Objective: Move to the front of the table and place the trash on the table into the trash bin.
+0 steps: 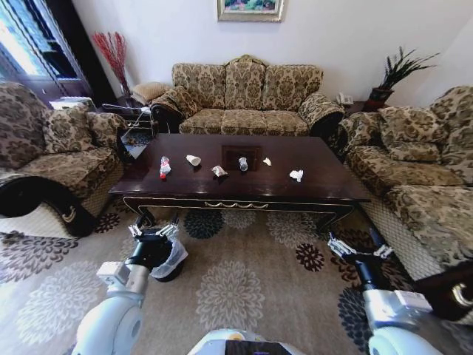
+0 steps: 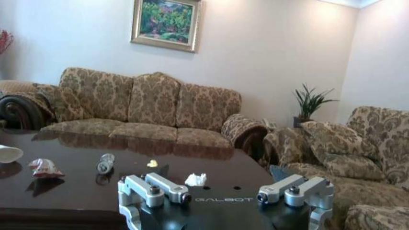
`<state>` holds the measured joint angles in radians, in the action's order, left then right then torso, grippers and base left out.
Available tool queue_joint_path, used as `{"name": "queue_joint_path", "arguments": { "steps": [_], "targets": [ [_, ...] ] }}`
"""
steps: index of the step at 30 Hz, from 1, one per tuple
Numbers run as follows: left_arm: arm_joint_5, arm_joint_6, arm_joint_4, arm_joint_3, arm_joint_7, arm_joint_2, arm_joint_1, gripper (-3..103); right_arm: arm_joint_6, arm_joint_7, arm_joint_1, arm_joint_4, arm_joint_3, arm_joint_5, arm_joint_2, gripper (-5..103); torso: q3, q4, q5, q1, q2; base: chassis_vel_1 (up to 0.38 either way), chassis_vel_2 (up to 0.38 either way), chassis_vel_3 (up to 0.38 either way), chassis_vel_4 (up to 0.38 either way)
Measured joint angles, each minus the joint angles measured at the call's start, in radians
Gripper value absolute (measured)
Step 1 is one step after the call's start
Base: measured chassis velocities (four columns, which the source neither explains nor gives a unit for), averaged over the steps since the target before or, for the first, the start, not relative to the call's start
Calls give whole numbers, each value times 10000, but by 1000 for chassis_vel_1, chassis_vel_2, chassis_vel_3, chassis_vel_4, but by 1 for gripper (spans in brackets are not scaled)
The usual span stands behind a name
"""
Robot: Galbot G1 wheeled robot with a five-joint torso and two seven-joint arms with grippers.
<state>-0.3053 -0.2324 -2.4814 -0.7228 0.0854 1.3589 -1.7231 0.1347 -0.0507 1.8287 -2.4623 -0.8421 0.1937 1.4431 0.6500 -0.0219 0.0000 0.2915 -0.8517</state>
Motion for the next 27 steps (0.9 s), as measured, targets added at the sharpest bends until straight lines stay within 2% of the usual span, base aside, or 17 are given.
{"name": "queue_joint_path", "arguments": {
  "steps": [20,27],
  "targets": [
    [148,87,-197,-80,18,87,-161,100,25,23,-43,-131,218,-96,-76,100,0,1,0,0,0,0,0,0,0],
    [167,158,-197,-69,20,136,-240,100,18,11,18,-198,359,-241,40,100,0,0,0,0,0,73,87,-79,-70]
  ]
}}
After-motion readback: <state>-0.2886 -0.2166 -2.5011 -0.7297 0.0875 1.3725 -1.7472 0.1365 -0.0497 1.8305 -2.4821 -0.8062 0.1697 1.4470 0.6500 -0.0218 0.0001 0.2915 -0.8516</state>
